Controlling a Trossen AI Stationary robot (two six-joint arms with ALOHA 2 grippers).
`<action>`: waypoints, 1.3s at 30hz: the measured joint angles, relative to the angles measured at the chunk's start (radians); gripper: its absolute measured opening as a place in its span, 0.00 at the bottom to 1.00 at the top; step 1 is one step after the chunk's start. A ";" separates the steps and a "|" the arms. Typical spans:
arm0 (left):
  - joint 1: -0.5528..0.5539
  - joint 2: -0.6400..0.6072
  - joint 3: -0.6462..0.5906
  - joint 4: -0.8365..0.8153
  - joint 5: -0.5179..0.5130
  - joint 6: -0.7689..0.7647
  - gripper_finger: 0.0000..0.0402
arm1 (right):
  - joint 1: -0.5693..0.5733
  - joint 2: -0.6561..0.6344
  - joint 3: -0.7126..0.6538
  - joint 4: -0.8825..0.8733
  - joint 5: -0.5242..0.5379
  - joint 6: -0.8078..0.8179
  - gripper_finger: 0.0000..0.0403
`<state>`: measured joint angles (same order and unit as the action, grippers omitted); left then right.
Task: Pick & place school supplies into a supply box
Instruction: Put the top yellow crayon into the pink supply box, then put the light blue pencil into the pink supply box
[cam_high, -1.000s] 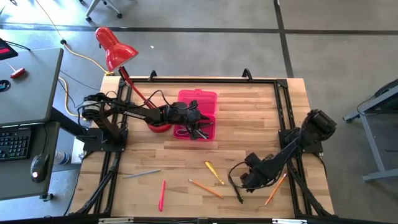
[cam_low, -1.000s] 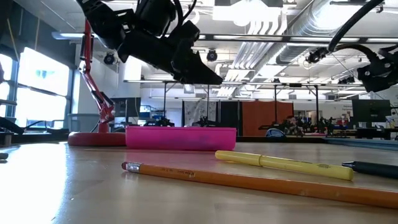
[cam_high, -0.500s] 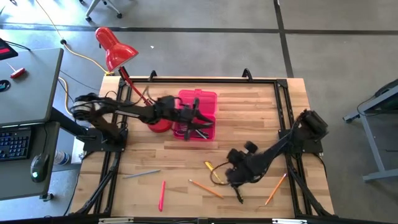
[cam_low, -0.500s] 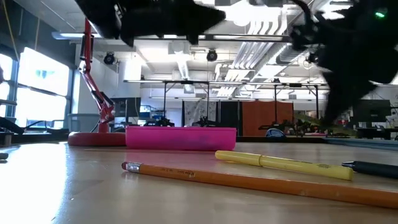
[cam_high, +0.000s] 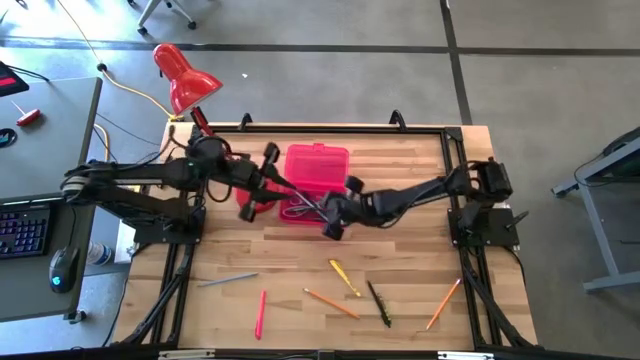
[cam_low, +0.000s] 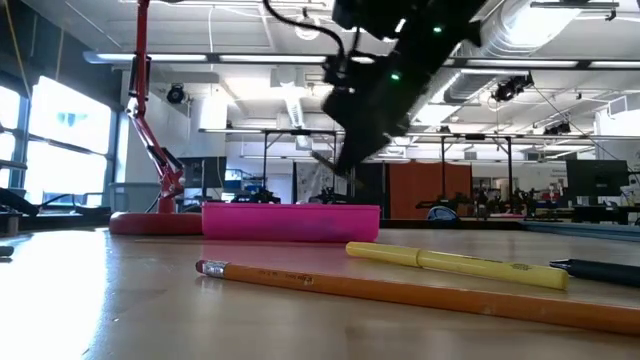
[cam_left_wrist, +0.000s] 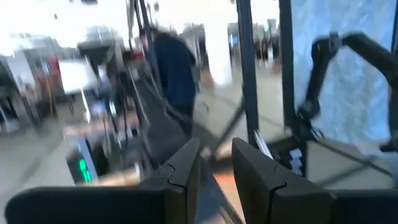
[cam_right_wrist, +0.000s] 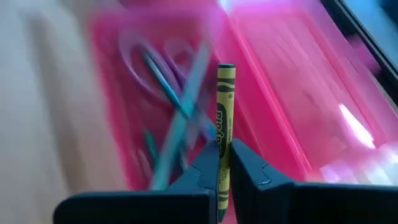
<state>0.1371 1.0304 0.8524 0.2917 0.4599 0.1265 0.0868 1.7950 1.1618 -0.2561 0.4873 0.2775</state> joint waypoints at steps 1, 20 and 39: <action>0.000 -0.020 0.000 -0.065 -0.002 0.000 0.31 | -0.014 0.001 0.000 0.050 -0.038 -0.033 0.01; -0.257 -0.086 -0.076 -1.191 -0.025 -0.510 0.31 | -0.082 0.155 0.002 0.154 -0.184 -0.071 0.07; -0.816 0.172 -0.343 -0.660 -0.544 -0.947 0.31 | -0.080 0.099 0.002 0.169 -0.184 -0.077 0.26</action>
<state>-0.6784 1.2028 0.5097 -0.3686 -0.0838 -0.8203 0.0071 1.8940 1.1641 -0.0867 0.3031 0.2010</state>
